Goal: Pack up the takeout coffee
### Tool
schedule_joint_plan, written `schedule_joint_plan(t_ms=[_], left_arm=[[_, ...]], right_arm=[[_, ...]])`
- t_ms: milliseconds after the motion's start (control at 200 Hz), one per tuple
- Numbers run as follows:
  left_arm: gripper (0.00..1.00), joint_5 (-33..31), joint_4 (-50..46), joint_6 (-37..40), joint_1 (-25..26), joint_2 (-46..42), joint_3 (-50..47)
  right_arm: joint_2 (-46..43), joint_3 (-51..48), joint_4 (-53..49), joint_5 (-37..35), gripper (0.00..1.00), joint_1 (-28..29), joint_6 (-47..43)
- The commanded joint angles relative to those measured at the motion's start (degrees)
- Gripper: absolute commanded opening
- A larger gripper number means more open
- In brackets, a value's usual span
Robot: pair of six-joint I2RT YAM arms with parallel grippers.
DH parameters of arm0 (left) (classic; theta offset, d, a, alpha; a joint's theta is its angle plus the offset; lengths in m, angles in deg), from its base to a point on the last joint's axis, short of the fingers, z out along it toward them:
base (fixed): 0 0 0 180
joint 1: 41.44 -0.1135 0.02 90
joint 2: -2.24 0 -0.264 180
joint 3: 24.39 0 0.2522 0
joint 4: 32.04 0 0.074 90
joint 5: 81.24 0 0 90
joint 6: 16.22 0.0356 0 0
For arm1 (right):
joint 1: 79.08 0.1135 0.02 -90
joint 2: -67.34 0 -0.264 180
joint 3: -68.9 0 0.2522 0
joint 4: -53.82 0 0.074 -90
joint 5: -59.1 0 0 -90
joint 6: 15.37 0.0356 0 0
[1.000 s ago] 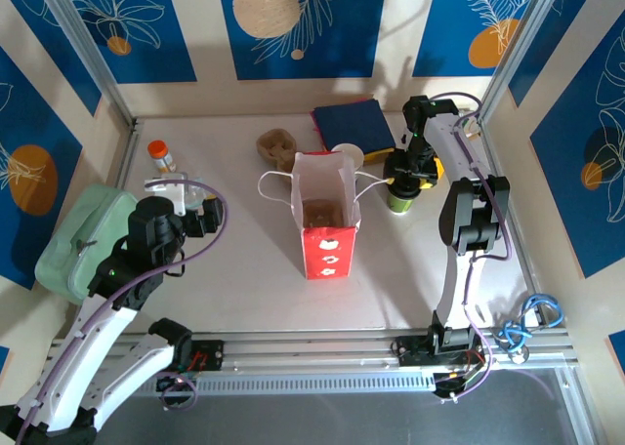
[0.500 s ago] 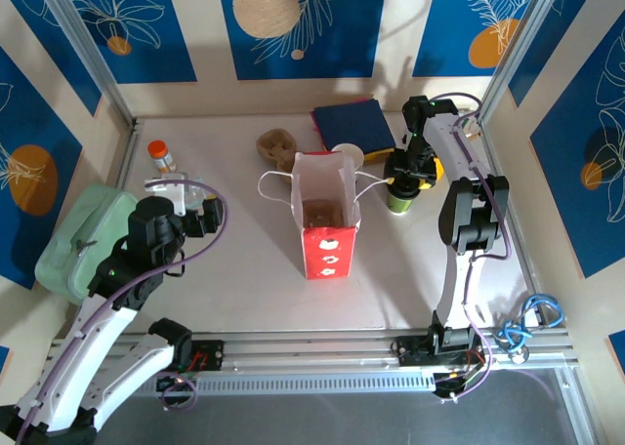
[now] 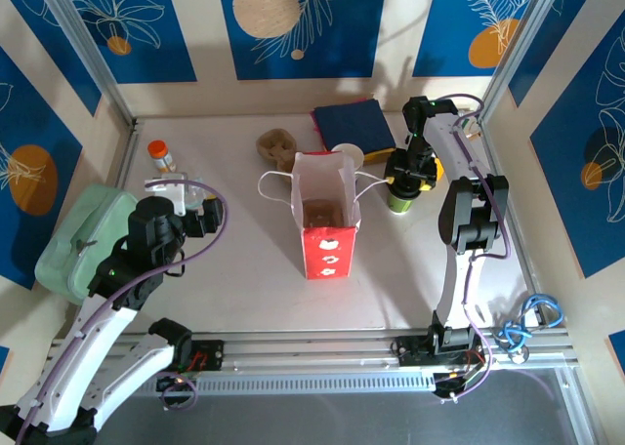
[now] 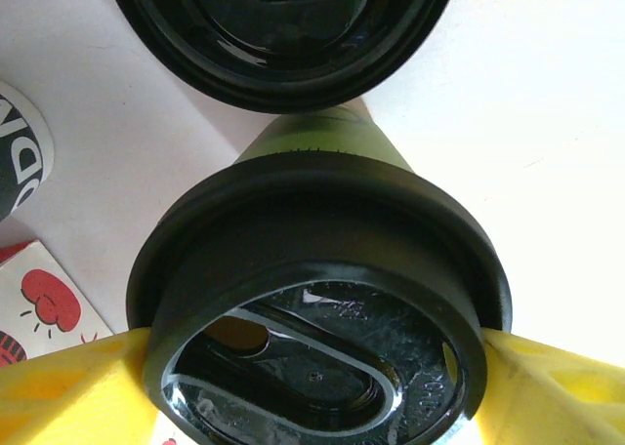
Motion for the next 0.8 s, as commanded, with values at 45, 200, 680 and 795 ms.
schedule_joint_plan(t_ms=[45,200,680,795], left_arm=[[0.99,0.8,0.0,0.4,-0.5,-0.4,-0.1],[0.99,0.8,-0.1,0.5,-0.5,-0.4,-0.1],[0.99,1.1,-0.1,0.4,-0.5,-0.3,-0.1],[0.99,1.0,-0.1,0.5,-0.5,-0.3,0.0]], right_arm=[[3.6,-2.6,-1.3,3.5,0.79,1.1,2.6],[3.3,-1.9,-1.1,3.2,0.8,1.2,2.8],[4.4,0.4,-1.3,1.9,0.78,1.7,2.1],[4.5,-1.3,-0.6,3.1,0.72,1.8,2.3]])
